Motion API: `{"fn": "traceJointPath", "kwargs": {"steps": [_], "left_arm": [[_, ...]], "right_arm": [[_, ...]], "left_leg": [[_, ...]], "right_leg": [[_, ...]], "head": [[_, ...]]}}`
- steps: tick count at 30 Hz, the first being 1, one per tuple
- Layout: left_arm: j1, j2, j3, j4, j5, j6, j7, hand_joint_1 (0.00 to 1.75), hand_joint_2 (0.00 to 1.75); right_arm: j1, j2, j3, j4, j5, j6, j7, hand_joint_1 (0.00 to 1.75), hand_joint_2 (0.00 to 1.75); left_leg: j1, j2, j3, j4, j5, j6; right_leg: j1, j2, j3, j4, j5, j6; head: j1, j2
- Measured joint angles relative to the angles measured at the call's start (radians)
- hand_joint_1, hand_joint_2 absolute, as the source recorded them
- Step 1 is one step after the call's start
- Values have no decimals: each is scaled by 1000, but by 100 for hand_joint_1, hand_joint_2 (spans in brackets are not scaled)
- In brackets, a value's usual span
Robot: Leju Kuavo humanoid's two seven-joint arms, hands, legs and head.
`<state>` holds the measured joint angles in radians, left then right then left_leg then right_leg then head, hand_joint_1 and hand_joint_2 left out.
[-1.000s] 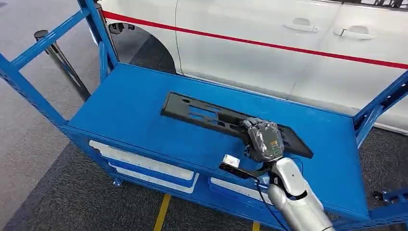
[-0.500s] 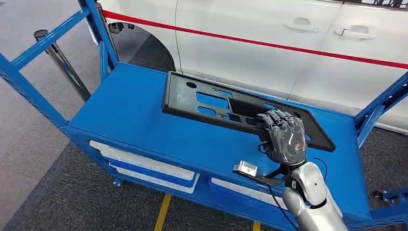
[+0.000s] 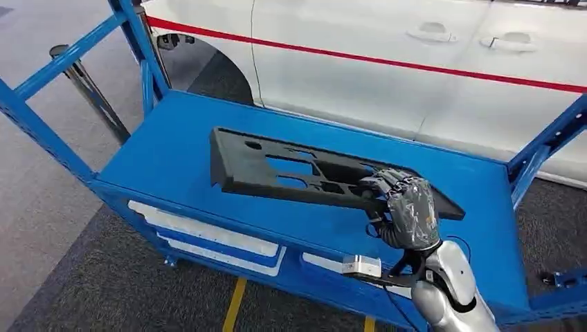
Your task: Take the parts from the cabinet and place them on the table.
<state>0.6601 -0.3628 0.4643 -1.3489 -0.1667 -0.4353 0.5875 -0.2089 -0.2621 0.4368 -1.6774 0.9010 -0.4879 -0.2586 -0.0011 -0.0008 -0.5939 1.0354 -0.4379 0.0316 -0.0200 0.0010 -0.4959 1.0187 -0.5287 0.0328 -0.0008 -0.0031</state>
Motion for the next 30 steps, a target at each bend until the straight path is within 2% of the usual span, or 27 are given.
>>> {"fn": "traceJointPath", "kwargs": {"steps": [1, 2, 3, 4, 5, 6, 7, 8, 9, 10, 12, 13, 14, 16, 17, 18, 19, 20, 21, 23, 24, 25, 26, 27, 28, 29, 30], "left_arm": [[1, 0, 0, 0, 0, 0, 0, 0, 175], [1, 0, 0, 1, 0, 0, 0, 0, 175], [1, 0, 1, 1, 1, 1, 0, 0, 175], [1, 1, 1, 1, 2, 2, 0, 0, 175], [1, 1, 0, 2, 3, 2, 0, 0, 175], [0, 1, 0, 2, 3, 2, -1, 0, 175], [-1, 1, 0, 3, 3, 2, -2, 0, 175], [-2, 1, 0, 3, 3, 2, -3, 0, 175], [-3, 1, 0, 4, 3, 2, -3, 0, 175], [-2, 1, 0, 5, 2, 2, -3, 0, 175], [-3, 1, 0, 5, 2, 2, -3, 0, 175], [-5, 1, 0, 5, 2, 2, -3, 0, 175], [-5, 1, 0, 6, 2, 2, -3, 0, 175], [-5, 1, 0, 6, 2, 2, -4, 0, 175], [-4, 1, 0, 6, 0, 2, -4, 0, 175], [-4, 1, 0, 8, 0, 2, -4, 0, 175], [-6, 1, 0, 8, 0, 1, -4, 0, 175], [-7, 1, 0, 8, -1, 1, -5, 0, 175], [-7, 1, 0, 8, -3, -1, -5, 0, 175], [-10, 1, 1, 11, -17, -11, -7, 0, 175], [-14, 1, 2, 15, -29, -20, -12, 0, 175], [-18, 1, 4, 19, -37, -26, -14, 0, 175], [-22, 1, 8, 22, -45, -32, -16, 0, 175], [-25, 1, 8, 25, -45, -34, -18, 0, 175], [-26, 1, 9, 27, -47, -36, -20, 0, 175], [-28, 1, 9, 29, -48, -37, -21, 0, 175], [-29, 1, 11, 31, -55, -41, -23, 0, 175]], "right_arm": [[3, -3, 3, -7, -2, 2, -3, 175, 175], [3, -3, 8, -15, -4, 7, -5, 175, 175], [4, -3, 10, -18, -6, 10, -5, 175, 175], [5, -7, 14, -29, -21, 19, -12, 175, 175], [6, -9, 17, -37, -29, 26, -15, 175, 175], [9, -10, 19, -44, -37, 32, -17, 175, 175], [11, -11, 22, -50, -42, 35, -18, 175, 175], [13, -12, 25, -53, -46, 37, -19, 175, 175], [17, -13, 25, -55, -48, 39, -20, 175, 175], [18, -14, 26, -59, -51, 40, -22, 175, 175], [19, -16, 26, -66, -54, 42, -22, 175, 175], [19, -18, 26, -71, -57, 42, -23, 175, 175], [19, -19, 26, -74, -60, 42, -23, 175, 175], [20, -20, 26, -74, -66, 43, -26, 175, 175], [21, -21, 26, -77, -69, 43, -26, 175, 175], [21, -25, 26, -79, -69, 43, -26, 175, 175], [23, -28, 26, -80, -71, 43, -26, 175, 175], [22, -29, 26, -82, -72, 43, -27, 175, 175], [23, -30, 26, -82, -74, 43, -29, 175, 175], [24, -30, 27, -82, -76, 45, -33, 175, 175], [24, -30, 27, -82, -80, 48, -36, 175, 175], [24, -30, 27, -82, -82, 50, -38, 175, 175], [23, -30, 28, -82, -85, 51, -41, 175, 175], [22, -30, 28, -82, -86, 51, -42, 175, 175], [18, -30, 28, -82, -87, 51, -43, 175, 175], [14, -30, 28, -83, -87, 52, -43, 175, 175], [14, -30, 29, -83, -88, 53, -45, 175, 175]], "left_leg": [[2, 0, -2, -2, 6, -8], [-1, -1, -4, -2, 9, -15], [5, -3, -13, 9, -6, -19], [5, -2, -27, 40, -47, -24], [8, -2, -47, 98, -96, -27], [10, -2, -77, 187, -153, -32], [11, -2, -98, 258, -186, -35], [11, -2, -106, 302, -196, -36], [11, -2, -92, 300, -182, -35], [11, -2, -54, 252, -153, -34], [11, -2, 60, 80, -93, -26], [10, -4, 106, -5, -108, -21], [2, -5, 110, -6, -97, -19], [-1, -5, 96, -9, -91, -13], [-3, -5, 92, -9, -85, -6], [7, -2, 86, -23, -69, 4], [8, 2, 80, -27, -56, 12], [8, 4, 67, -28, -46, 22], [7, 5, 55, -27, -36, 24], [2, 6, 26, -23, -18, 26], [0, 6, 10, -19, -9, 26], [-2, 6, -1, -16, -4, 25], [-4, 6, -15, -12, 5, 25], [-6, 5, -24, -10, 12, 23], [-6, 5, -30, -8, 20, 21], [-11, 4, -37, -6, 27, 15], [-7, 6, -32, -13, 36, 9]], "right_leg": [[2, 0, -4, 4, 3, -5], [-3, 0, -10, 0, 10, -16], [-8, -6, -16, -5, 19, -27], [-6, -5, -24, -5, 26, -37], [-5, -6, -33, -4, 32, -45], [-3, -7, -45, -2, 39, -46], [-1, -8, -56, 0, 45, -46], [0, -8, -67, 5, 51, -45], [0, -9, -79, 9, 55, -44], [0, -9, -88, 14, 59, -42], [0, -7, -101, 24, 66, -35], [0, -7, -107, 29, 69, -30], [2, -5, -110, 29, 75, -22], [0, -5, -113, 27, 89, -7], [-1, -5, -113, 21, 97, 0], [2, -3, -119, 21, 98, 6], [-2, -1, -129, 37, 69, 8], [-1, -2, -146, 82, 12, 7], [-2, -2, -166, 148, -42, 8], [-2, -2, -198, 281, -108, 12], [-2, -2, -191, 301, -100, 11], [-1, -2, -169, 282, -80, 9], [1, -2, -113, 211, -38, 3], [5, -2, -53, 127, -8, -4], [11, -2, 12, 38, -5, -15], [18, -5, 40, -24, -29, -22], [19, -5, 33, -13, -10, -23]], "head": [[-1, 0], [-1, 0], [-1, 0], [-2, 0], [-2, 0], [-2, 0], [-2, 0], [-2, 0], [-2, 0], [-2, 0], [-2, 0], [-2, 0], [-1, 0], [-1, 0], [-1, 0], [-1, 0], [-1, 0], [1, 0], [0, 0], [0, 0], [0, 0], [0, 0], [0, 0], [0, 0], [0, 0], [-1, 0], [-2, 0]]}}
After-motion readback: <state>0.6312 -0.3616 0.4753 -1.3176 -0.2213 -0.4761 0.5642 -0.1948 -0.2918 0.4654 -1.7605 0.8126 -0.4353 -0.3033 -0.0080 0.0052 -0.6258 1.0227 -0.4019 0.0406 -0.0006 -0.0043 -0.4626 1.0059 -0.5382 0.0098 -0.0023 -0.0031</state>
